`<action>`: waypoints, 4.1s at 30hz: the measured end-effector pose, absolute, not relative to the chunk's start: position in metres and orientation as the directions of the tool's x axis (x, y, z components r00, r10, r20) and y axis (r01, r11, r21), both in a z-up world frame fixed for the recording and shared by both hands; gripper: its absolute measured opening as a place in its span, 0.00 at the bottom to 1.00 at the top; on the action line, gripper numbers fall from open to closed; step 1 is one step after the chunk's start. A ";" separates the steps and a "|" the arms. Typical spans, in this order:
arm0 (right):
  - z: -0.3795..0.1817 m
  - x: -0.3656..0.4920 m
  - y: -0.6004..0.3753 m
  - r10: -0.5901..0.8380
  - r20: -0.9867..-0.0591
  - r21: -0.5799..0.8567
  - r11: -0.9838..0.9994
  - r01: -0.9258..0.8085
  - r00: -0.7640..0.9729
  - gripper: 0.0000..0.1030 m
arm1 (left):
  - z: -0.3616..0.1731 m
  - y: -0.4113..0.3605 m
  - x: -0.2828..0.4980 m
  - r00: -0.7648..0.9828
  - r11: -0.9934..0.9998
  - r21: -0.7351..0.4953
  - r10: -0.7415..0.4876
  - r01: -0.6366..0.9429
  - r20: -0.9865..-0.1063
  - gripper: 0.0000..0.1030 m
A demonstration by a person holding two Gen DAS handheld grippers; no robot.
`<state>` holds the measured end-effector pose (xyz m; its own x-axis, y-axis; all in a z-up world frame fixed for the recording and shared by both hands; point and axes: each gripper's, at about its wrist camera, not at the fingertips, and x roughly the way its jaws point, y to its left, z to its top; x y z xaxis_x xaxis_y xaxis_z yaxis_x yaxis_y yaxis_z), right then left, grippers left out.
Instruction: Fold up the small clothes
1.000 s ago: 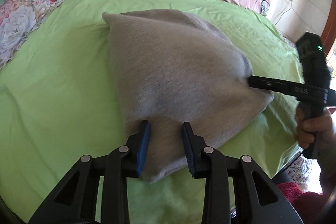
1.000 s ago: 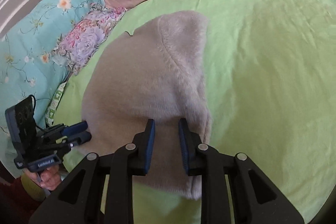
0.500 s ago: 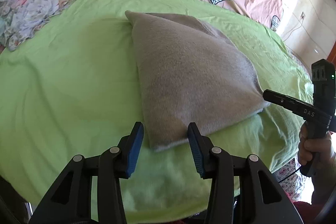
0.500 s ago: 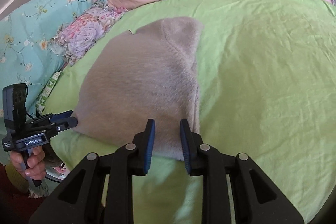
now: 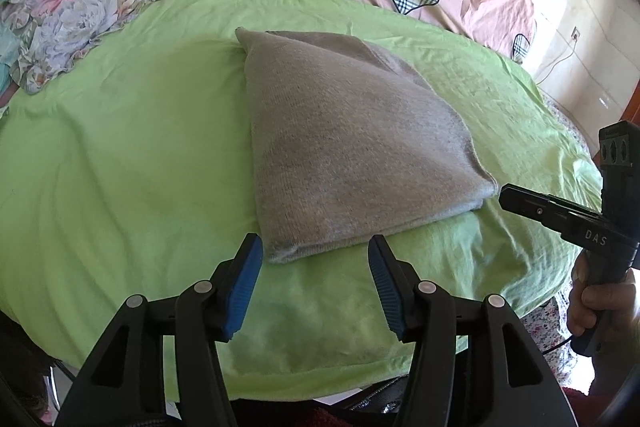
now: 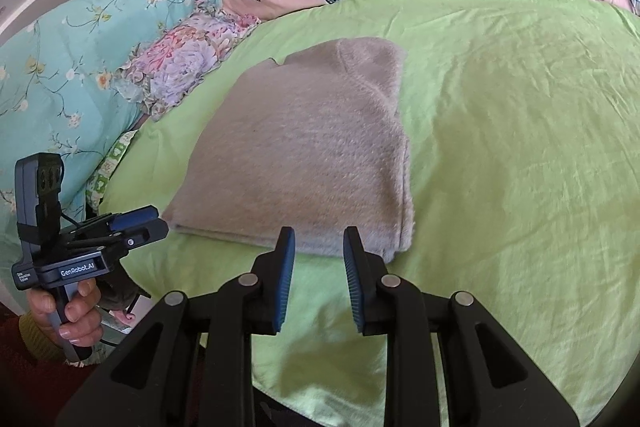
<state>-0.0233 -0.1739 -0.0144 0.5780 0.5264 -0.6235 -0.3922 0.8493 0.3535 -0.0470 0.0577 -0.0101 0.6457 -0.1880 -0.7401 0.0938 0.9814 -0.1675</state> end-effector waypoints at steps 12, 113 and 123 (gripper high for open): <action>-0.014 -0.048 -0.170 0.529 -0.638 0.355 0.847 -0.396 0.560 0.56 | -0.008 0.067 -0.069 0.647 0.987 -0.140 -0.158 0.079 -0.746 0.59; 0.007 0.053 -0.118 0.473 -0.721 0.289 0.869 -0.402 0.506 0.86 | 0.021 0.038 0.041 0.629 0.987 0.142 0.158 -0.076 -0.761 0.91; 0.009 0.051 -0.118 0.476 -0.718 0.292 0.868 -0.401 0.507 0.86 | 0.023 0.037 0.039 0.634 0.987 0.139 0.154 -0.074 -0.758 0.91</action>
